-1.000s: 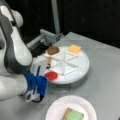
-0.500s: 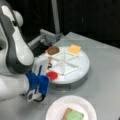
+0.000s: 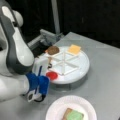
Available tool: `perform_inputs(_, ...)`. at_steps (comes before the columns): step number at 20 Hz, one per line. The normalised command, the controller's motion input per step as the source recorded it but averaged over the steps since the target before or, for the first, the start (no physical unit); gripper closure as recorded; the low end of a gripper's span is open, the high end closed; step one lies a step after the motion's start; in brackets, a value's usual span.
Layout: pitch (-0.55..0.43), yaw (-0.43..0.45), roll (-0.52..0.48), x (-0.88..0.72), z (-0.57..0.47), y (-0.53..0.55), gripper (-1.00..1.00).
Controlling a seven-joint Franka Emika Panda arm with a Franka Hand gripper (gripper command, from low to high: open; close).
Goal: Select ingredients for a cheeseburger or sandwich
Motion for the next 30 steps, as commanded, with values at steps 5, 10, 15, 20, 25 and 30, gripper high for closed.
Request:
perform_inputs(5,-0.069,0.097,0.203,0.29,-0.13,-0.17,1.0)
perform_inputs(10,-0.081,0.091,0.163,0.28,-0.16,-0.16,1.0)
perform_inputs(15,-0.076,0.078,0.146,0.27,-0.11,-0.09,1.0)
perform_inputs(20,-0.073,0.078,0.117,0.26,-0.09,-0.07,1.0)
perform_inputs(25,-0.052,0.106,0.099,0.25,-0.04,-0.17,1.0)
perform_inputs(30,0.013,0.139,0.103,0.24,0.08,-0.28,1.0)
